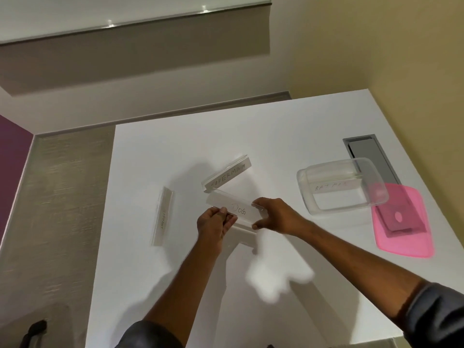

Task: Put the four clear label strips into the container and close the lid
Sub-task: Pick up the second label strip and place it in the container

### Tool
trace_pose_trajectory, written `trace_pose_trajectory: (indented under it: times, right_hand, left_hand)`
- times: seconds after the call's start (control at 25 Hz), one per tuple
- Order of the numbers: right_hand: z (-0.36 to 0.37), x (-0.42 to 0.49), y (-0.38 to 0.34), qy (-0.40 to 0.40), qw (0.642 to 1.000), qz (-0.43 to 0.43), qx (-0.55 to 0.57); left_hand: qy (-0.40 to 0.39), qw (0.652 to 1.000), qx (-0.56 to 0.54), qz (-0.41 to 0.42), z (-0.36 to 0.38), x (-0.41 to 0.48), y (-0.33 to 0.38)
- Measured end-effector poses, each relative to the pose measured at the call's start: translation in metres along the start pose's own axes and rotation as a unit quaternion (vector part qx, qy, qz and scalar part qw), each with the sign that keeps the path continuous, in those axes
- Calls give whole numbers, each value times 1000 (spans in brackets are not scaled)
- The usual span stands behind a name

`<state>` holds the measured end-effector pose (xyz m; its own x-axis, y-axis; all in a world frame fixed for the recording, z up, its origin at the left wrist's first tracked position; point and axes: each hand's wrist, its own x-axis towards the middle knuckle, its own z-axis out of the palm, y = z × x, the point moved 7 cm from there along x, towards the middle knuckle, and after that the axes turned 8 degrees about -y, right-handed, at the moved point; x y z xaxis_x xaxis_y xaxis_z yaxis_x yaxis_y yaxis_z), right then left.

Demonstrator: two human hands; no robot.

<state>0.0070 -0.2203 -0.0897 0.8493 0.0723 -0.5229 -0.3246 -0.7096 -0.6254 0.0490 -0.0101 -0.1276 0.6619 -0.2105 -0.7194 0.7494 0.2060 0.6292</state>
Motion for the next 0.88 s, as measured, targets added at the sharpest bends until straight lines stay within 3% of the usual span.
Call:
trace_pose_trajectory:
  times: [0.16,0.44,0.6,0.72,0.88]
  right_hand:
    - [-26,-18,17,10,1000,0,-23]
    - [-72,-52,37,16,998,-12,-54]
    - [-97,-66,47,29,997,-36,-64]
    - [-114,-71,61,32,997,-35,-65]
    - [-134,-79,83,30,997,-31,-69]
  left_hand:
    - [-33,999,33,7,27,-9,-6]
    - [-57,958,256,116,55,-16,25]
    - [-45,898,410,153,75,-18,43]
    - [-93,857,476,175,104,-19,50]
    - [-149,764,592,210,147,-23,52]
